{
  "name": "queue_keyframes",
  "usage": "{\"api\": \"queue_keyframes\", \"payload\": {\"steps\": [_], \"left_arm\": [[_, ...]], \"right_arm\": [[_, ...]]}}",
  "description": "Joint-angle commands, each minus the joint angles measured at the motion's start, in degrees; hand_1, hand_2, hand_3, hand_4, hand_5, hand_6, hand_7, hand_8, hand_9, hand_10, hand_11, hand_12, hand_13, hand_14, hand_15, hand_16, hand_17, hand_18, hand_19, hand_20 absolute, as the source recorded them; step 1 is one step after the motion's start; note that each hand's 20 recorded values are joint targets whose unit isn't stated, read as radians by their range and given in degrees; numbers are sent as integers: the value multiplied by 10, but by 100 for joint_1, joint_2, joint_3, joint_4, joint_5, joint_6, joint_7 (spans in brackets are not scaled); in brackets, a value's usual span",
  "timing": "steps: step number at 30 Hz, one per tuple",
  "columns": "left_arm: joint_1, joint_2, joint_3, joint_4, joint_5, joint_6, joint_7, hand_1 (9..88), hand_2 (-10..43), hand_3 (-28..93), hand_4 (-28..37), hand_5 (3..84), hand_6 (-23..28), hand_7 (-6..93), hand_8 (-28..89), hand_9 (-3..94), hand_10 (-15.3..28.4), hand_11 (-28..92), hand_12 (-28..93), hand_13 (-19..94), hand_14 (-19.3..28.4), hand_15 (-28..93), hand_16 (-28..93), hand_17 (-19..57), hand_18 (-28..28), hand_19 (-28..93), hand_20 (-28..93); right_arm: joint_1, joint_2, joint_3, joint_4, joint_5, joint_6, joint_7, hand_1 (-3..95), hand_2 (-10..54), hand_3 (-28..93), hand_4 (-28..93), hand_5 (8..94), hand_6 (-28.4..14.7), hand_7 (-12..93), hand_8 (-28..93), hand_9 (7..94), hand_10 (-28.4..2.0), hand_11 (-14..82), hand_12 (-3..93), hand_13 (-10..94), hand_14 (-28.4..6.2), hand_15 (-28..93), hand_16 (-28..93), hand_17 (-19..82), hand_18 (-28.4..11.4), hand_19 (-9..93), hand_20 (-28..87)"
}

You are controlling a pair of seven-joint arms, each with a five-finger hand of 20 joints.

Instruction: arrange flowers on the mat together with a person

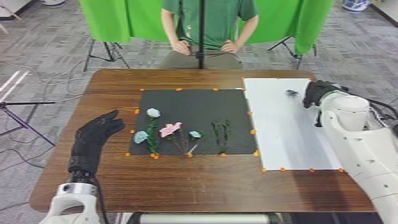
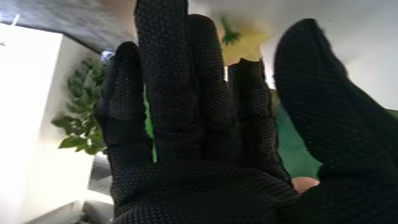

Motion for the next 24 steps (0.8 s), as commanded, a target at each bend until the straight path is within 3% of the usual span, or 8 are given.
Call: {"api": "queue_keyframes", "payload": {"steps": [1, 4, 7, 13, 18, 24], "left_arm": [[43, -32, -23, 42, -8, -30, -29, 282, 31, 652, -209, 491, 48, 157, -61, 485, 143, 221, 134, 388, 197, 246, 3, 81, 156, 187, 192], [28, -27, -9, 50, -19, -29, -37, 282, 32, 651, -210, 491, 47, 157, -61, 485, 143, 221, 134, 388, 198, 246, 3, 81, 156, 187, 192], [49, -47, -13, 37, -14, -25, -34, 282, 32, 651, -209, 491, 48, 157, -61, 485, 143, 221, 134, 388, 198, 247, 3, 80, 157, 189, 192], [54, -10, -32, 25, -21, -9, -40, 283, 32, 651, -209, 491, 48, 156, -61, 486, 143, 220, 134, 388, 198, 247, 3, 80, 157, 189, 192], [47, 7, -9, 34, -20, -13, -38, 282, 32, 651, -209, 491, 48, 157, -60, 486, 143, 221, 135, 388, 198, 248, 3, 80, 156, 189, 192], [3, 27, -7, 42, -14, -30, -53, 282, 32, 652, -209, 491, 48, 157, -61, 486, 142, 220, 134, 388, 198, 249, 2, 80, 156, 189, 192]], "right_arm": [[-582, -75, 15, 223, -73, 930, 217, 502, -95, 709, -277, 651, 66, 201, -127, 768, -97, 136, 257, 810, -49, 308, 420, 372, -188, 692, 531], [-746, -87, 22, 227, 168, 1465, 230, 582, -95, 639, -271, 723, 57, 205, -38, 849, -82, 68, 341, 846, -37, 336, 452, 380, -190, 707, 553], [-763, -57, -10, 207, 232, 1987, 196, 623, -95, 629, -268, 811, 45, 212, 19, 912, -68, 72, 376, 881, -38, 384, 441, 402, -192, 722, 567], [-739, 270, 15, -934, 900, 2810, 475, 627, -95, 642, -259, 831, 36, 205, 33, 930, -70, 76, 388, 893, -40, 415, 410, 413, -197, 731, 573], [-659, 540, -134, -2095, 1277, 2862, 434, 626, -95, 645, -252, 833, 34, 205, 38, 931, -72, 76, 394, 891, -38, 422, 413, 412, -198, 735, 575], [-537, 607, -756, -2879, 2069, 2310, 143, 627, -95, 644, -249, 834, 32, 203, 43, 932, -73, 76, 400, 889, -37, 427, 417, 411, -200, 738, 577]]}}
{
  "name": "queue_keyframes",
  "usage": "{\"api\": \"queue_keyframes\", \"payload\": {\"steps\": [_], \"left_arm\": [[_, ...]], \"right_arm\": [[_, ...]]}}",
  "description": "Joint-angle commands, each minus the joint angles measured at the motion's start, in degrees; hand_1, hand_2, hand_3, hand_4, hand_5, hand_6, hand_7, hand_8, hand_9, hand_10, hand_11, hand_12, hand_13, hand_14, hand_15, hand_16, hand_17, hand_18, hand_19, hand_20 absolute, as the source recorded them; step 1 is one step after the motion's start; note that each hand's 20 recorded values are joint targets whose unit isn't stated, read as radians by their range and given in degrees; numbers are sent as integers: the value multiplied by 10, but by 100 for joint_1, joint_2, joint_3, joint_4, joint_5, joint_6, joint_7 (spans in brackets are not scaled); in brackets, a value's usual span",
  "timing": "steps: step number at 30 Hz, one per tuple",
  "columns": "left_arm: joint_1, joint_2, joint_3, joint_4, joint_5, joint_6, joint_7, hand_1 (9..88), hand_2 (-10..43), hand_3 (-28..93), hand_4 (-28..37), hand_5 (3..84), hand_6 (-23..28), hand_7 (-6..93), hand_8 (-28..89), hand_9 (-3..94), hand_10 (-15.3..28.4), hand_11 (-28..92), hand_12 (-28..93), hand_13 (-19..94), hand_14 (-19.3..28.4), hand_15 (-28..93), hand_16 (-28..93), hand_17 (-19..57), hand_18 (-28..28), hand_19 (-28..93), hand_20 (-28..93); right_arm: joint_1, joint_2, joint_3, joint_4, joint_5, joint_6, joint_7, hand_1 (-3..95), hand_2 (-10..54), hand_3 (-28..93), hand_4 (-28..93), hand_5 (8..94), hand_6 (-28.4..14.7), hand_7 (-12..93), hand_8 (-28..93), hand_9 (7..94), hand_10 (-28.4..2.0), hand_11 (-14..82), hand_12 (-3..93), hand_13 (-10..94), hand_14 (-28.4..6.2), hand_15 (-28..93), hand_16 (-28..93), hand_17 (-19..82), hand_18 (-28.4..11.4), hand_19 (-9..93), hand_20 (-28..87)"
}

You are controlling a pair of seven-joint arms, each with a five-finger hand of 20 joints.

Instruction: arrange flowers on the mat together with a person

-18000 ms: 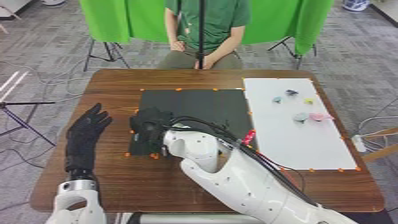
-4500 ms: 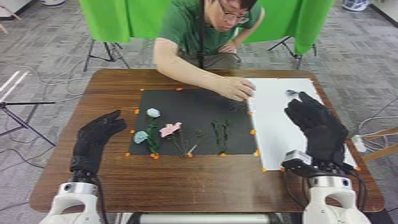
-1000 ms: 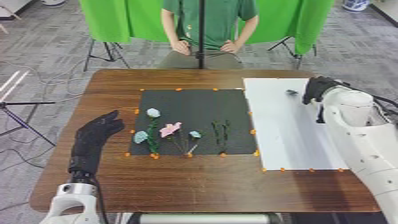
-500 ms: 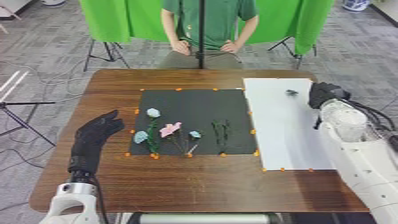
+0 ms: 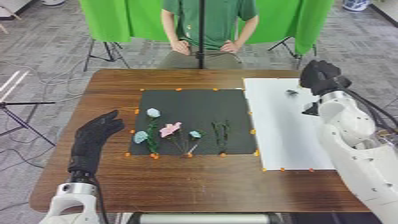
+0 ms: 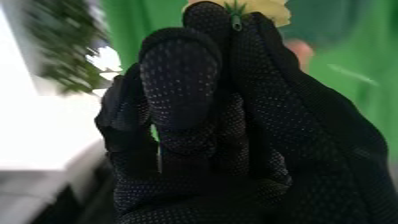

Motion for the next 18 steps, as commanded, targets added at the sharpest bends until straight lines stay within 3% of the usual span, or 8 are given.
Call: {"api": "queue_keyframes", "payload": {"steps": [1, 10, 18], "left_arm": [[8, 21, -7, 31, -7, -31, -67, 282, 32, 652, -209, 491, 48, 157, -61, 486, 143, 221, 135, 388, 199, 249, 2, 80, 156, 189, 192], [-38, 13, 33, 66, 1, -74, -80, 282, 32, 651, -209, 491, 48, 157, -61, 486, 143, 220, 135, 388, 198, 249, 2, 80, 157, 189, 192], [-45, 11, 37, 77, 3, -80, -91, 282, 31, 653, -208, 491, 48, 156, -61, 484, 142, 220, 134, 387, 198, 247, 2, 80, 157, 189, 192]], "right_arm": [[449, 45, -737, -1030, 742, -486, -423, 627, -95, 643, -248, 834, 32, 202, 44, 932, -74, 75, 400, 889, -37, 428, 417, 411, -200, 739, 577], [898, -254, -2196, -952, 683, -918, -646, 626, -95, 641, -244, 834, 32, 196, 47, 932, -74, 73, 397, 885, -38, 456, 410, 408, -202, 745, 578], [1096, -483, -2668, -667, 550, -991, -732, 625, -95, 639, -243, 835, 33, 194, 50, 931, -74, 72, 397, 882, -38, 466, 401, 408, -203, 749, 578]]}}
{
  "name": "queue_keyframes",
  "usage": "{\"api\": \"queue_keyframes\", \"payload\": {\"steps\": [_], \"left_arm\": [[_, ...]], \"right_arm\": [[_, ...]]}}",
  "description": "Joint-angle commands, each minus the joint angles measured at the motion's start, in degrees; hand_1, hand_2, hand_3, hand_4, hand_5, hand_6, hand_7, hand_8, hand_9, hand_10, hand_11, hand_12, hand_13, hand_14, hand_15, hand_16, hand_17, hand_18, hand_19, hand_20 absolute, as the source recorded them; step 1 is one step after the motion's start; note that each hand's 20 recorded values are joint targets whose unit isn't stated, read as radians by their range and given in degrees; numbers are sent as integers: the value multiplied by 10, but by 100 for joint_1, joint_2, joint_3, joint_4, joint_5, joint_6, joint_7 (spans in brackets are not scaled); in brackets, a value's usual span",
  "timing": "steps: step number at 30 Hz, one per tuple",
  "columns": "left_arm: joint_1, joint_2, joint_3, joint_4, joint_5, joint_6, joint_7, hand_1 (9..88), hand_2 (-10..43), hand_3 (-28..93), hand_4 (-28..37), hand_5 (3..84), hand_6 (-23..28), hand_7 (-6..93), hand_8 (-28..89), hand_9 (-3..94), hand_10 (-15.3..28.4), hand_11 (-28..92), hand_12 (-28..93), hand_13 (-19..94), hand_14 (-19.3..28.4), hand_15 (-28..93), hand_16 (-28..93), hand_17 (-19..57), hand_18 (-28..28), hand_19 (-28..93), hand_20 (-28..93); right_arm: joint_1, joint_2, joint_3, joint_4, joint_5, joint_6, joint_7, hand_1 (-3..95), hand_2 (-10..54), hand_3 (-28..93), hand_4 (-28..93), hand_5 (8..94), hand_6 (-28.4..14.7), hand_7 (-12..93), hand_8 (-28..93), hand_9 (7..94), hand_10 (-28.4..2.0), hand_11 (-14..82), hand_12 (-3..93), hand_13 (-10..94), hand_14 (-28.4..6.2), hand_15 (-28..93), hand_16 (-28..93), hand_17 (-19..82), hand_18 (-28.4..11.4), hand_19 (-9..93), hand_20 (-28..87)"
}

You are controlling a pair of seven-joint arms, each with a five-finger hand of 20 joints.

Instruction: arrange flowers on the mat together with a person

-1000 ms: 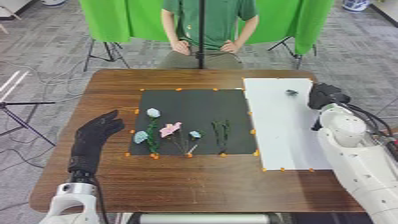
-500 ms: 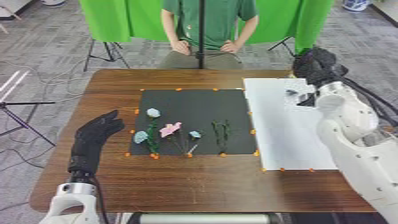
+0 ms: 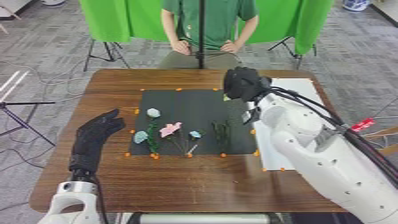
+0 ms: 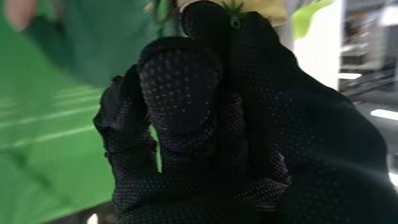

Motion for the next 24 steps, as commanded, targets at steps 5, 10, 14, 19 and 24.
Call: {"api": "queue_keyframes", "payload": {"steps": [5, 10, 14, 19, 24], "left_arm": [[32, -20, 4, 50, -4, -58, -85, 281, 31, 653, -209, 491, 48, 156, -60, 484, 142, 221, 134, 387, 198, 246, 2, 80, 156, 187, 191], [25, -23, 7, 52, -2, -67, -85, 281, 31, 653, -209, 490, 48, 155, -60, 484, 142, 221, 135, 387, 198, 247, 3, 80, 156, 187, 192], [30, -37, -18, 56, 10, -104, -88, 281, 31, 652, -209, 490, 48, 155, -60, 484, 142, 221, 134, 386, 198, 247, 3, 80, 156, 188, 192], [2, -22, -29, 64, 7, -69, -76, 280, 30, 654, -208, 490, 48, 154, -60, 484, 143, 221, 134, 386, 199, 247, 3, 80, 156, 187, 192], [-16, -28, -11, 74, 5, -90, -78, 280, 30, 654, -208, 490, 48, 154, -60, 484, 142, 221, 134, 386, 199, 246, 3, 80, 156, 186, 192]], "right_arm": [[53, -372, -276, 361, -251, -128, -47, 619, -95, 641, -241, 833, 34, 197, 55, 930, -73, 72, 398, 880, -39, 471, 397, 408, -203, 750, 577], [34, -390, -245, 494, -411, -255, -34, 589, -95, 638, -230, 815, 31, 192, 61, 917, -75, 73, 404, 869, -42, 484, 396, 397, -205, 756, 579], [5, -415, -211, 564, -438, -278, -34, 562, -95, 636, -231, 792, 28, 181, 58, 909, -80, 71, 405, 858, -45, 492, 394, 388, -205, 757, 578], [-10, -435, -204, 619, -529, -342, -58, 530, -95, 637, -233, 773, 30, 173, 54, 891, -85, 99, 400, 840, -51, 505, 378, 374, -210, 755, 573], [-8, -425, -245, 619, -515, -309, -99, 516, -95, 637, -227, 760, 32, 169, 45, 881, -85, 117, 391, 837, -52, 508, 372, 372, -209, 754, 571]]}}
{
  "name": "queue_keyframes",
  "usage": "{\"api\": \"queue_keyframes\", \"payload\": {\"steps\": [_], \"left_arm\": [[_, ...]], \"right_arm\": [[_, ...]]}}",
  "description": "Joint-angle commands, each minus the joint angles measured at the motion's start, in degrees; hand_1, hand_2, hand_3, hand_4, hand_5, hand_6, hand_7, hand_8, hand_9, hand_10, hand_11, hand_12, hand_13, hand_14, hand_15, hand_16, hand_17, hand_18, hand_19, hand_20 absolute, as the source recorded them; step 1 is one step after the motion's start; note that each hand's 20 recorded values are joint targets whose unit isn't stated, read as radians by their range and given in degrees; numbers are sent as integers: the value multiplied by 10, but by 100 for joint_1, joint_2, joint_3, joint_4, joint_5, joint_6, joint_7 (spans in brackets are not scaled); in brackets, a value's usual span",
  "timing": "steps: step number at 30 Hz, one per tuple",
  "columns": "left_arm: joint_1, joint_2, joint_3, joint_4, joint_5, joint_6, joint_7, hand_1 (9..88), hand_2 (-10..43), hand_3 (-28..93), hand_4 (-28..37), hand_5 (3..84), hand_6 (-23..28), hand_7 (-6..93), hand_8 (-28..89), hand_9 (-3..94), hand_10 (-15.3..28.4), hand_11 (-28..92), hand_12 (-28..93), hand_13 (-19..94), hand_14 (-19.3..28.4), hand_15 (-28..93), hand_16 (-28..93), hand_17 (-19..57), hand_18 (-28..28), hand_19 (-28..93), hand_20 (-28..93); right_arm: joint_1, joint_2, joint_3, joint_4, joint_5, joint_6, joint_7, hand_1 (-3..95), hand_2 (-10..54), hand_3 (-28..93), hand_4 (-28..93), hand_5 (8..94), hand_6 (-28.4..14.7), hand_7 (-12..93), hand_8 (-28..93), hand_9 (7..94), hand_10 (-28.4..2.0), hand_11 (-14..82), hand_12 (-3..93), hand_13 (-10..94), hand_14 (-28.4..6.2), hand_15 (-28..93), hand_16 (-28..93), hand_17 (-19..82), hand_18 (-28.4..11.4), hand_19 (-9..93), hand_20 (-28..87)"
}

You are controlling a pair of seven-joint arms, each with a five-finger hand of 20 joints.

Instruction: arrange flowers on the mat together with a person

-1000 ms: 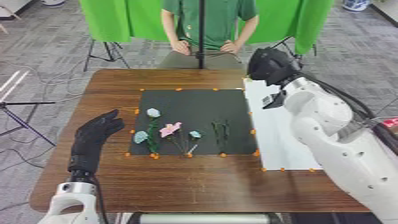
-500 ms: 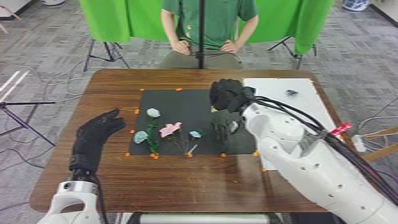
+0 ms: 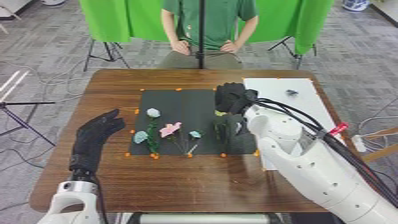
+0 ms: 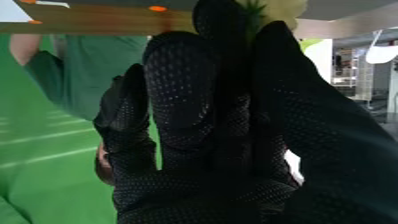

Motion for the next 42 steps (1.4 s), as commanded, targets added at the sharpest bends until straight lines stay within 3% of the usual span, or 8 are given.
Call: {"api": "queue_keyframes", "payload": {"steps": [1, 19, 24, 27, 30, 33, 36, 42], "left_arm": [[2, -31, -3, 55, 7, -71, -63, 280, 30, 654, -208, 490, 48, 155, -60, 484, 142, 221, 134, 386, 199, 246, 3, 80, 156, 187, 192], [21, -24, -12, 38, 2, -54, -70, 280, 29, 653, -208, 490, 47, 155, -60, 485, 143, 219, 134, 386, 198, 245, 3, 79, 156, 187, 192], [-11, -18, -3, 54, -1, -78, -67, 279, 28, 654, -207, 490, 47, 155, -60, 484, 143, 220, 135, 386, 198, 245, 3, 79, 157, 187, 192], [-20, -14, 0, 66, 3, -101, -71, 280, 28, 653, -209, 490, 48, 156, -60, 484, 143, 220, 135, 386, 198, 244, 3, 79, 156, 187, 191], [-14, -20, 20, 64, 3, -119, -69, 279, 28, 654, -208, 490, 47, 156, -60, 484, 142, 220, 135, 386, 198, 244, 4, 79, 156, 186, 191], [0, -52, 30, 65, 21, -154, -60, 280, 28, 654, -208, 490, 48, 155, -61, 484, 142, 220, 135, 386, 198, 244, 4, 79, 156, 187, 191], [65, -60, 14, 37, 16, -148, -72, 279, 26, 655, -208, 490, 48, 156, -60, 484, 143, 220, 135, 386, 199, 245, 4, 79, 156, 187, 192], [-4, -92, 111, 72, 28, -236, -11, 279, 25, 657, -208, 490, 48, 156, -60, 485, 142, 220, 135, 388, 198, 245, 3, 80, 156, 186, 191]], "right_arm": [[-21, -18, -18, -11, -89, -58, -41, 512, -95, 640, -226, 758, 32, 169, 45, 880, -85, 119, 387, 837, -51, 507, 371, 372, -208, 754, 570], [-125, 3, 241, -202, -82, -51, -55, 469, -95, 681, -236, 725, 37, 176, 18, 862, -92, 164, 344, 836, -52, 499, 369, 369, -212, 754, 567], [-538, 3, 934, -749, 218, 579, 104, 473, -95, 669, -236, 731, 35, 180, 23, 859, -93, 170, 337, 836, -53, 498, 369, 369, -211, 754, 566], [-1151, -67, 1679, -1328, 935, 1306, 250, 441, -95, 656, -200, 740, 26, 173, 39, 842, -102, 227, 258, 832, -60, 484, 363, 363, -215, 749, 564], [-2099, -237, 2736, -1910, 2602, 1747, -310, 332, -48, 692, -170, 727, 16, 173, -63, 794, -128, 211, 225, 783, -95, 385, 335, 319, -208, 669, 527], [-3180, -788, 4111, -2280, 4515, 1014, -1240, 267, -8, 700, -159, 679, 5, 168, -94, 716, -145, 171, 209, 672, -126, 296, 304, 276, -183, 538, 464], [-3923, -1256, 4613, -2522, 6219, 1163, -1647, 206, 11, 714, -151, 607, -6, 140, -85, 627, -155, 114, 189, 565, -149, 201, 279, 247, -164, 380, 394], [-5228, -2196, 4976, -2637, 6834, 799, -2791, 91, 35, 768, -160, 456, 9, 89, -72, 460, -149, 53, 156, 346, -138, 87, 226, 199, -158, 134, 309]]}}
